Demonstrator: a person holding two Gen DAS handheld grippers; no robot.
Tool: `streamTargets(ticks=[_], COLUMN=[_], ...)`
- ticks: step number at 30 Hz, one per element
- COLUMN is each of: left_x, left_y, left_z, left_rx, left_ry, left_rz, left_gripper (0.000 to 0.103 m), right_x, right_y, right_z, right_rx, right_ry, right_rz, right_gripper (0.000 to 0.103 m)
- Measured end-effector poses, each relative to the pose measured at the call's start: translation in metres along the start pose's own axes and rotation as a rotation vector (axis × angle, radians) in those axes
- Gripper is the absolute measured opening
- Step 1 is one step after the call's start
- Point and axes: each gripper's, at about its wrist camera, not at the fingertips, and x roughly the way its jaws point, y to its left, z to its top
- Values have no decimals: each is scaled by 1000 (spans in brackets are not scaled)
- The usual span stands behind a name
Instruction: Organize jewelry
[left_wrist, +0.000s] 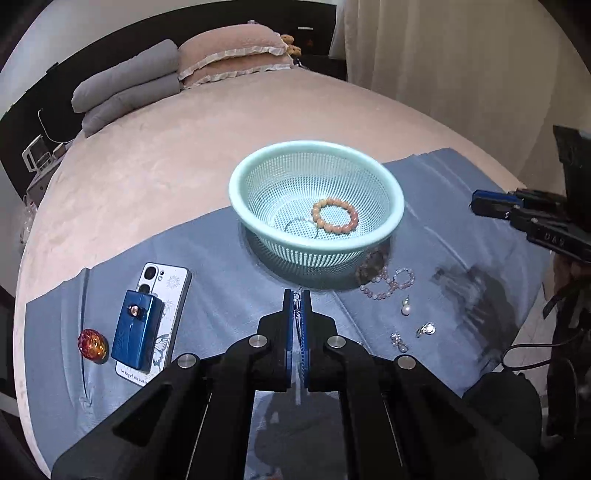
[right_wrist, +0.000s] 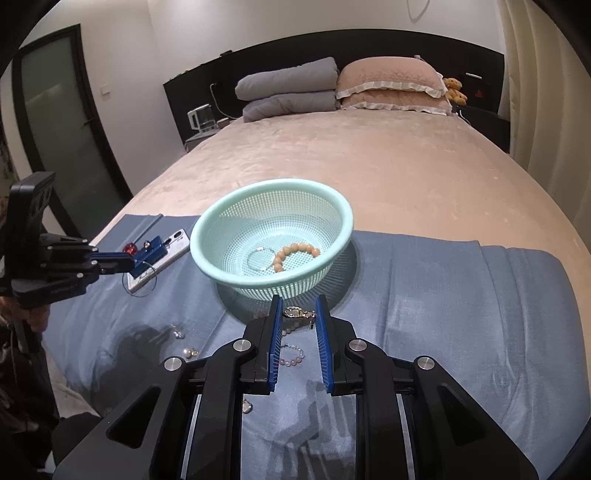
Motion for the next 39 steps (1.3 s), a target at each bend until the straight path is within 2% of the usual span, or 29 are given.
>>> streamTargets(ticks=[3,5,11,17,29,39], left_x=[-18,-14,-11,-9,36,76], left_y=[-9,-9,-4,-2,-6,-8], left_z=[3,5,20,39,71,76], left_rx=[32,42,37,47,63,65], left_ry=[-54,-39,-49,-71,-49,14], left_rz=[-41,-18,-13,-32,-80,-92], left_gripper=[4,4,4,4,4,4], right_x=[2,5,12,22,64,97], right_y=[-1,-1,10,20,12,4], right_z=[0,2,16,39,58,53], right_rx=[-1,-3,-35,-64,-80,-79], right_ry=[4,6,-1,-20,19,53], right_rz=[-2,0,12,31,51,62], right_gripper=[17,17,17,17,17,17])
